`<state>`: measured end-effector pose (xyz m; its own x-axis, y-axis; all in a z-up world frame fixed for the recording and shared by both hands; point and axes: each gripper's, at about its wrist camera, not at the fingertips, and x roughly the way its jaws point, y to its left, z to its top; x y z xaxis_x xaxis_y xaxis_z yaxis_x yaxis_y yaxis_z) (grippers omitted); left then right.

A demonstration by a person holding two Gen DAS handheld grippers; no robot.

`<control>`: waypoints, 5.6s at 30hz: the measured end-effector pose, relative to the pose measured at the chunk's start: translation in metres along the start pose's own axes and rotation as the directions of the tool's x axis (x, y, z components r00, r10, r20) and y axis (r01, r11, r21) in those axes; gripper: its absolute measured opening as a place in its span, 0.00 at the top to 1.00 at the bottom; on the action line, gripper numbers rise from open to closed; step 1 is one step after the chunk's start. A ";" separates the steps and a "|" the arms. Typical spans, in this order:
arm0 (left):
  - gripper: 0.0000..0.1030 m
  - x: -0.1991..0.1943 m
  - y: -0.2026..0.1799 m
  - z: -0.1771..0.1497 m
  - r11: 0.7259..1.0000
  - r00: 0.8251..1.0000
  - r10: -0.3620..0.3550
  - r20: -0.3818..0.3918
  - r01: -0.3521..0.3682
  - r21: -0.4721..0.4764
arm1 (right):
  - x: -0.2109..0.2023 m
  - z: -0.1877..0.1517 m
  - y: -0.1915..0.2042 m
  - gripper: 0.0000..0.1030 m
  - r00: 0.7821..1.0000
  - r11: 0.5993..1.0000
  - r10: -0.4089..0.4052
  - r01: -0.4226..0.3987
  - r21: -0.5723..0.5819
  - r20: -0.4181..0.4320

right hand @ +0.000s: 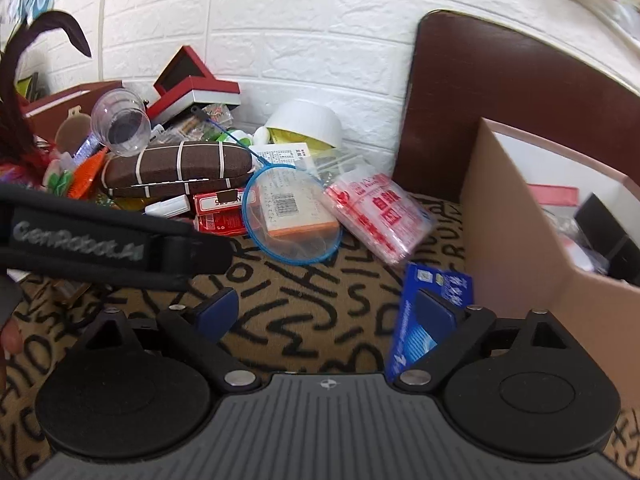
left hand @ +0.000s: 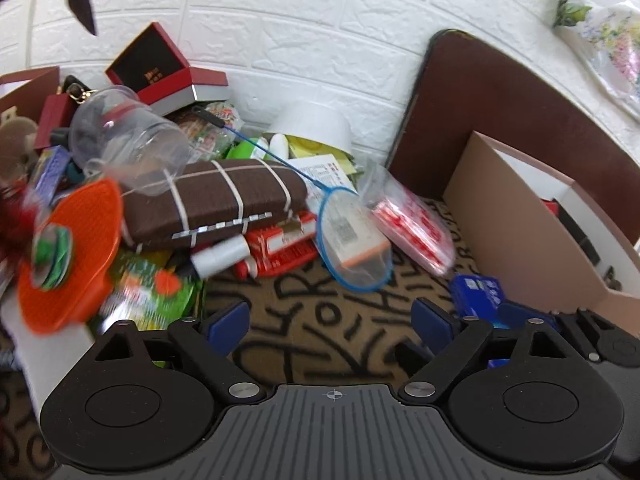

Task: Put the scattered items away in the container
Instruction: 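Grasp the blue-rimmed mesh bag handle with the left gripper, then lift the mesh bag with the left gripper toward the cardboard box, then lower the mesh bag into the cardboard box and open the left gripper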

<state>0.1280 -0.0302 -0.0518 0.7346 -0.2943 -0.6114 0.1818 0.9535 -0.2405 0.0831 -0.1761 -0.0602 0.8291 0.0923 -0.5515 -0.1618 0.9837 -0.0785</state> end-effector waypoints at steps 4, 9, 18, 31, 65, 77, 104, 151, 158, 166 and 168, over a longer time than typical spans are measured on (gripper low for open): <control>0.23 0.031 0.006 0.009 1.000 0.999 -0.002 -0.034 0.002 -0.014 | 0.029 0.003 0.006 0.20 0.999 1.000 0.015 -0.015 -0.006 -0.031; 0.32 0.061 0.014 0.017 0.998 0.998 -0.019 -0.059 0.015 -0.068 | 0.060 0.004 0.013 0.25 0.998 0.999 0.028 -0.029 -0.021 -0.064; 0.82 0.079 0.008 0.029 0.996 0.996 -0.062 -0.071 0.057 -0.072 | 0.083 0.016 0.012 0.43 0.998 0.999 0.049 -0.049 -0.001 -0.031; 0.97 0.022 -0.007 0.014 0.993 0.991 -0.118 -0.058 0.117 -0.022 | 0.030 0.007 0.023 0.94 0.988 0.988 0.152 -0.152 -0.035 -0.015; 0.94 0.063 -0.001 0.032 0.993 0.989 -0.115 -0.089 0.116 -0.002 | 0.054 0.004 0.035 0.88 0.998 0.967 0.018 -0.004 -0.256 0.055; 0.92 -0.021 -0.022 -0.003 0.987 0.986 -0.163 -0.047 0.163 -0.005 | -0.039 -0.013 0.021 0.96 0.990 0.975 0.113 -0.095 -0.202 0.080; 0.90 -0.031 -0.065 -0.045 0.964 0.949 -0.253 -0.187 0.263 0.033 | -0.099 -0.077 0.012 0.89 1.000 0.994 0.021 -0.020 -0.109 0.008; 0.84 -0.043 -0.171 0.044 0.903 0.905 -0.364 -0.222 0.401 0.153 | -0.164 -0.008 -0.075 0.95 0.967 0.996 0.008 -0.031 0.085 0.256; 0.91 -0.079 -0.181 0.059 0.905 0.928 -0.349 -0.126 0.369 0.211 | -0.175 -0.001 -0.070 0.95 0.953 0.999 0.011 -0.025 0.041 0.303; 0.91 -0.115 -0.204 0.093 0.883 0.924 -0.381 -0.036 0.375 0.282 | -0.201 0.031 -0.070 0.95 0.921 0.998 -0.010 0.035 -0.056 0.390; 0.91 -0.120 -0.213 0.099 0.873 0.921 -0.389 -0.021 0.376 0.311 | -0.206 0.036 -0.070 0.94 0.908 0.994 -0.041 0.079 -0.074 0.418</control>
<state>0.0659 -0.1918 0.1481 0.5918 -0.6434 -0.4857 0.6381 0.7420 -0.2055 -0.0569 -0.2585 0.0887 0.9827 0.1079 -0.1504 -0.1348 0.9739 -0.1827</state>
